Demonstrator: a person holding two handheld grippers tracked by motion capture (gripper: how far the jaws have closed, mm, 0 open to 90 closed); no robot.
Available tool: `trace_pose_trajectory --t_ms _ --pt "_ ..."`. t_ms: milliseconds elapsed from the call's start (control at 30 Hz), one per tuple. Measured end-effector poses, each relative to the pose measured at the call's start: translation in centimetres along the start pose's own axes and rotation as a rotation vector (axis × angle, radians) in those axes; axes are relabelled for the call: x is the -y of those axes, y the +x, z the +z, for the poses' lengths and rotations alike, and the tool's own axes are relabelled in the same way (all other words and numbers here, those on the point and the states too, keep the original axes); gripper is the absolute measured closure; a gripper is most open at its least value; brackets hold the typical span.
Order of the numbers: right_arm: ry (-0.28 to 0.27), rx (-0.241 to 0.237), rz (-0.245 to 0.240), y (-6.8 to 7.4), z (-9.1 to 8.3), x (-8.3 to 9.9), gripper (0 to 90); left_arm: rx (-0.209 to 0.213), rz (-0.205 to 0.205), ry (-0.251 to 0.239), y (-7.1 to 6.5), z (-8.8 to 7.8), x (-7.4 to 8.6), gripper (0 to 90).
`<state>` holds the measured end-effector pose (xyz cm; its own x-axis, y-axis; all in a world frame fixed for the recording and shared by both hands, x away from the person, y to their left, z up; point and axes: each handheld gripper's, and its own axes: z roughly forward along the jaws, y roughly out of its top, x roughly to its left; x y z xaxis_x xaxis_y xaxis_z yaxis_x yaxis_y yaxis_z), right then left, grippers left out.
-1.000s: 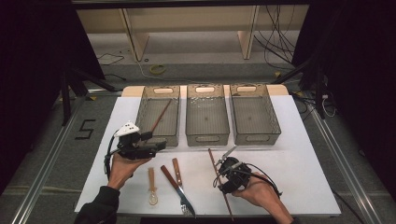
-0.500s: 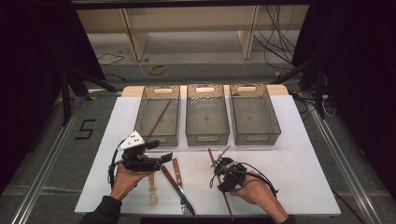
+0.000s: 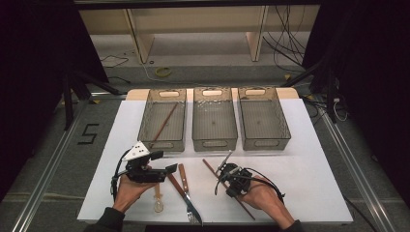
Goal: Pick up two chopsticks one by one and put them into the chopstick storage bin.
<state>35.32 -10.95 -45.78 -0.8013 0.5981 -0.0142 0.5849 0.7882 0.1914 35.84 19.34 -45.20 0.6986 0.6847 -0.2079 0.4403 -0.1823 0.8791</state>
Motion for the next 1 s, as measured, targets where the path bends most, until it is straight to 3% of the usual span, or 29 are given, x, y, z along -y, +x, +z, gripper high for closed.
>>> trace_pose_trajectory --t_ms 433,700,933,1000 --pt "-0.007 -0.015 -0.010 -0.5 -0.1 0.2 85.2 0.012 0.014 0.016 -0.1 0.3 0.2 19.4" --pt "-0.058 -0.026 -0.033 -0.9 -1.2 0.5 85.4 0.035 0.031 0.038 -0.3 0.5 0.2 19.6" --pt "-0.098 -0.032 -0.051 -0.8 -2.5 0.7 85.3 0.059 0.085 0.084 -0.8 1.0 0.2 19.6" --pt "-0.101 -0.034 -0.064 -0.5 -3.0 0.7 85.4 0.069 0.118 0.105 -1.1 1.3 0.1 19.5"
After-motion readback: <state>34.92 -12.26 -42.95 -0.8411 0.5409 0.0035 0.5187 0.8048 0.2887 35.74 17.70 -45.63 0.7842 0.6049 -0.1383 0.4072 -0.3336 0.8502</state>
